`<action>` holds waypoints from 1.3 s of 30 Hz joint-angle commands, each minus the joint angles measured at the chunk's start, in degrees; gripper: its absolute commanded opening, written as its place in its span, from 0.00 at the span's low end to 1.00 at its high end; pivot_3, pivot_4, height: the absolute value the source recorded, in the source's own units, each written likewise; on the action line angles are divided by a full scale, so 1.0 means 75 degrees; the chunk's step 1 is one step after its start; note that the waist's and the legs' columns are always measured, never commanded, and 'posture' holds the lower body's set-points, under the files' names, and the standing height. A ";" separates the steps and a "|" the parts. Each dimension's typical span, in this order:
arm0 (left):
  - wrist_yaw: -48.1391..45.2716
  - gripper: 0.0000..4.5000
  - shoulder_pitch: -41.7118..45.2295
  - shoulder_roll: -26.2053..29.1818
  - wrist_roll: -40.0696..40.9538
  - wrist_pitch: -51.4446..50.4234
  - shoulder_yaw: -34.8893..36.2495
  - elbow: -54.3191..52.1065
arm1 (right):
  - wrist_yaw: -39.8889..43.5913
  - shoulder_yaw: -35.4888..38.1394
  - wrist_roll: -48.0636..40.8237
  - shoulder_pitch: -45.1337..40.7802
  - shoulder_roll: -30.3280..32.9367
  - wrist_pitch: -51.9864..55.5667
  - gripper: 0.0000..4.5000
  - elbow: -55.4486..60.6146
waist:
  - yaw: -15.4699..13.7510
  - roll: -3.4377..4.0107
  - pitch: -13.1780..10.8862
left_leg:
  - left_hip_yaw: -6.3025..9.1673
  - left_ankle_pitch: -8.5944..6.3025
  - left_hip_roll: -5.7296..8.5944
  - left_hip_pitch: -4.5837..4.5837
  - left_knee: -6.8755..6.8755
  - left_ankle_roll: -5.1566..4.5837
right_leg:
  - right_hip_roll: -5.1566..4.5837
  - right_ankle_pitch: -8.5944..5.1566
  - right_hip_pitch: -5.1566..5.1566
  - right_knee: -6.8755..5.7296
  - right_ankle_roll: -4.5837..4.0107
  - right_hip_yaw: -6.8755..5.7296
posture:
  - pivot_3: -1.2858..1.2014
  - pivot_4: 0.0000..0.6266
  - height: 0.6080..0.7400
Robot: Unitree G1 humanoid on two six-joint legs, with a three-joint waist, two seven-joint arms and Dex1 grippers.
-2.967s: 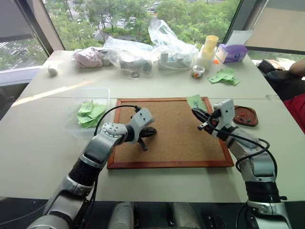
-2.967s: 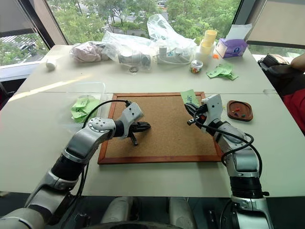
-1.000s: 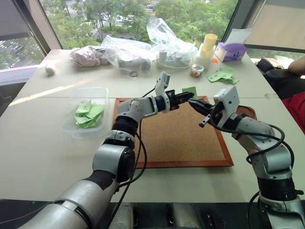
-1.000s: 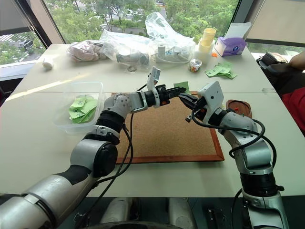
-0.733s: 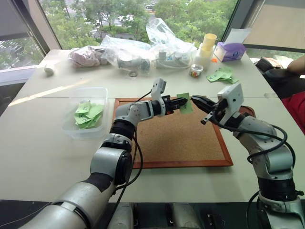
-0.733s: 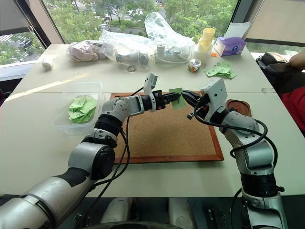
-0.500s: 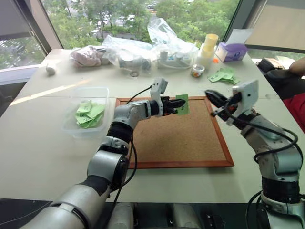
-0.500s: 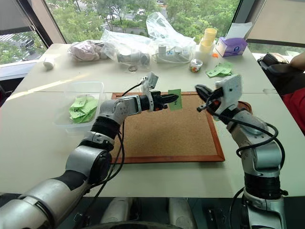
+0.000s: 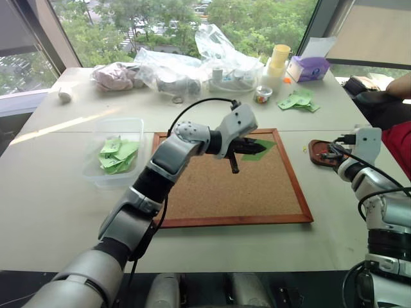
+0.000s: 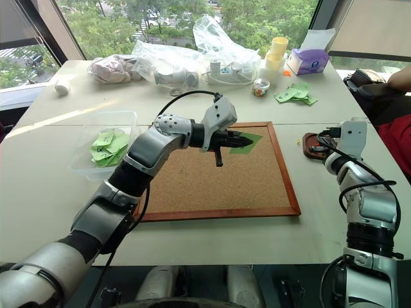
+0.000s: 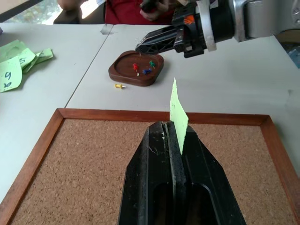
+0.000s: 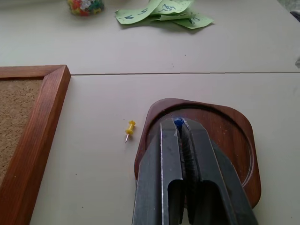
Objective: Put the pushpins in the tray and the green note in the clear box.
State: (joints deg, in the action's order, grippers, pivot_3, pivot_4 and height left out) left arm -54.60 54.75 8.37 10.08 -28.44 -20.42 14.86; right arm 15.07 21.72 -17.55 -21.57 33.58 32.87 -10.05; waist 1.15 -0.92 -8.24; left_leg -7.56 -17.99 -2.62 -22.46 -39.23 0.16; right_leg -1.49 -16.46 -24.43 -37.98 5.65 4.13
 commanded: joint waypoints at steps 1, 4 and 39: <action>-0.0004 0.01 -0.0007 0.0009 -0.0015 -0.0011 0.0014 -0.0412 | 0.0003 0.0165 0.0080 -0.0259 0.0101 -0.0424 0.00 -0.0372 | -0.0003 0.0000 0.0000 | 0.0000 0.0000 -0.0001 0.0000 0.0000 0.0000 | 0.0000 0.0000 0.0000 0.0000 0.0000 0.0000 | 0.52 0.24 0.99; 0.0061 0.00 -0.0162 0.0048 0.0003 -0.0152 0.0025 -0.0506 | 0.0082 0.0184 0.0100 -0.0424 0.0156 -0.0654 0.14 -0.0911 | -0.0002 0.0001 0.0000 | -0.0001 0.0000 -0.0006 0.0000 0.0000 0.0000 | -0.0001 0.0000 0.0000 0.0000 0.0001 0.0000 | 0.52 0.24 0.99; 0.5090 0.00 -0.1206 0.2401 -0.0731 -0.6967 0.3884 -0.4465 | 0.3870 -0.2690 -0.2469 -0.0666 0.0709 0.1268 0.99 0.4163 | -0.0068 -0.0003 -0.0026 | 0.0017 0.0000 -0.0004 -0.0006 -0.0009 0.0001 | -0.0017 0.0001 0.0003 -0.0014 0.0002 -0.0016 | 0.52 0.24 0.99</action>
State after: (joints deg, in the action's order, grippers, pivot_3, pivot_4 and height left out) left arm -18.40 45.08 26.29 5.54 -78.25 6.69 -15.36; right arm 42.44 1.45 -36.09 -25.85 37.53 42.96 20.29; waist 0.64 -0.94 -8.43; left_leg -7.43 -18.00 -2.65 -22.51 -39.30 0.16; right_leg -1.62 -16.45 -24.41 -38.08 5.67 3.99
